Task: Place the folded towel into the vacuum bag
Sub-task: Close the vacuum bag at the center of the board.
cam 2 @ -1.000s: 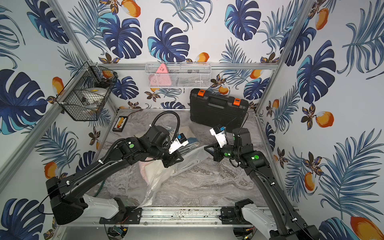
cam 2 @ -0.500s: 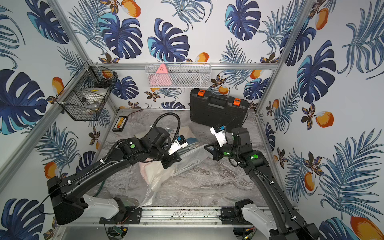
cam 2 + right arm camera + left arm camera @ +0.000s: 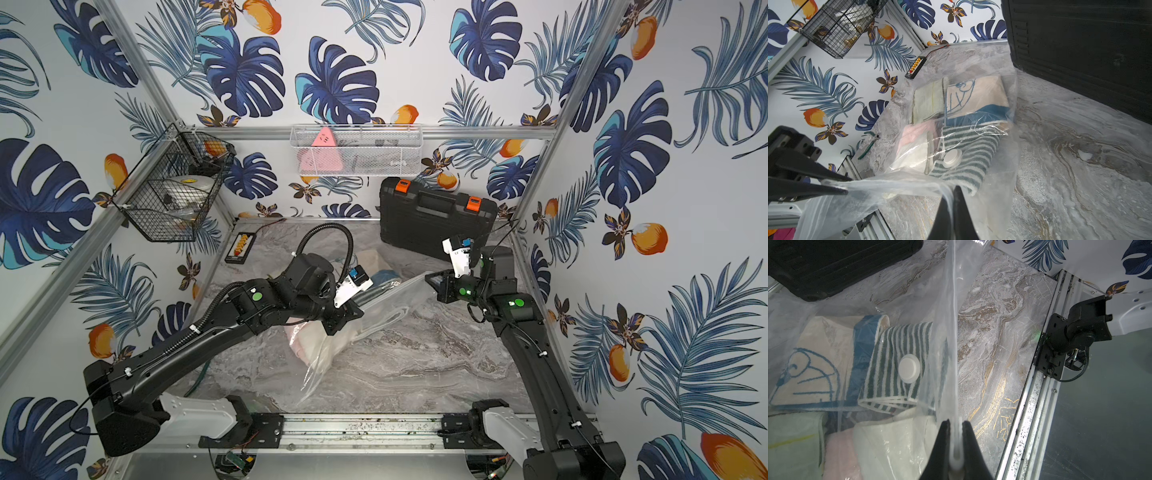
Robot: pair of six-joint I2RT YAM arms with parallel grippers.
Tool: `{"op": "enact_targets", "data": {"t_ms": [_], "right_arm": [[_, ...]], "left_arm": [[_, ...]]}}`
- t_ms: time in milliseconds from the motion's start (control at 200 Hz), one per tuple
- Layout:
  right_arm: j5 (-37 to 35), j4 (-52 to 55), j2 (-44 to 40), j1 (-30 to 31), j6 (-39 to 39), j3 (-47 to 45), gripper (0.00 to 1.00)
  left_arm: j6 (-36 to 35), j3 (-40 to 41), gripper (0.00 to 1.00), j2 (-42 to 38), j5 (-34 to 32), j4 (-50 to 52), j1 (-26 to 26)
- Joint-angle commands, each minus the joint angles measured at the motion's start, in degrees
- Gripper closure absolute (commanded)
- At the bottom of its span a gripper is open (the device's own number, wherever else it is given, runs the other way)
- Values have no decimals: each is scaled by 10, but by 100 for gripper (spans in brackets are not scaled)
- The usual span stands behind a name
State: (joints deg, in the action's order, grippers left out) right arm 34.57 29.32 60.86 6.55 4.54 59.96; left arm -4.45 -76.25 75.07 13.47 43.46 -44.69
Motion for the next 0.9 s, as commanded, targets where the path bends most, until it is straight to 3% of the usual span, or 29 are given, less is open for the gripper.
{"op": "enact_targets", "data": {"t_ms": [0, 270, 896], "right_arm": [[-156, -82, 11, -20, 21, 17, 100], [-193, -88, 59, -64, 39, 41, 100], [-159, -96, 130, -133, 42, 78, 100]], "left_arm": [[20, 4, 100, -11, -8, 160, 1], [97, 12, 100, -34, 6, 194, -1], [198, 78, 100, -123, 5, 251, -6]]}}
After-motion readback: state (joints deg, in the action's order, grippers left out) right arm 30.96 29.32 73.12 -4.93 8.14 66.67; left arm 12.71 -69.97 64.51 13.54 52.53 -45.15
